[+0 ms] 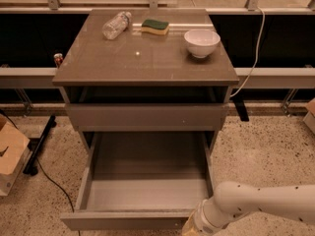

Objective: Close middle drawer

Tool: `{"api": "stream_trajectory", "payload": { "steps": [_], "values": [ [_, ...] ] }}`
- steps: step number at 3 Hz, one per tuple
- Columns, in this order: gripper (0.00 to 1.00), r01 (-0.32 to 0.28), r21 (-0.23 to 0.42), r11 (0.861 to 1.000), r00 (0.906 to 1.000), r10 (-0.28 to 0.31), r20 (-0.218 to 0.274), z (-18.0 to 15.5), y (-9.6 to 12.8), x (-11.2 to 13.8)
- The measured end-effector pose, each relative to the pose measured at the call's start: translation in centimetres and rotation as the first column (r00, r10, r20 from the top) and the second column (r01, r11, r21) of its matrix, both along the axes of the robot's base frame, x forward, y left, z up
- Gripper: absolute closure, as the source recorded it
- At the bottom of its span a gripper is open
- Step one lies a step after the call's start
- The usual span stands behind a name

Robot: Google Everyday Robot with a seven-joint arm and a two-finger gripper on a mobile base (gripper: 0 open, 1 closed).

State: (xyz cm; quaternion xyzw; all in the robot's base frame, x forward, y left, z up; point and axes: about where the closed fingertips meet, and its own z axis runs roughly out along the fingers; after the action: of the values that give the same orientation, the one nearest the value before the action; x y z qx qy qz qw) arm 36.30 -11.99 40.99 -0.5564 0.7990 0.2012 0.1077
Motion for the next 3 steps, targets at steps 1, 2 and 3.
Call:
{"api": "stream_trajectory", "payload": {
  "steps": [1,2,3],
  "values": [
    [1.00,0.003,0.004,1.000,1.0000,-0.003,-0.003,-0.4,0.0,0.0],
    [1.00,0.024,0.036,0.999,0.9997,-0.024,0.004,-2.0,0.2,1.9],
    [1.00,0.024,0.036,0.999,0.9997,-0.024,0.004,-2.0,0.2,1.9]
  ]
}}
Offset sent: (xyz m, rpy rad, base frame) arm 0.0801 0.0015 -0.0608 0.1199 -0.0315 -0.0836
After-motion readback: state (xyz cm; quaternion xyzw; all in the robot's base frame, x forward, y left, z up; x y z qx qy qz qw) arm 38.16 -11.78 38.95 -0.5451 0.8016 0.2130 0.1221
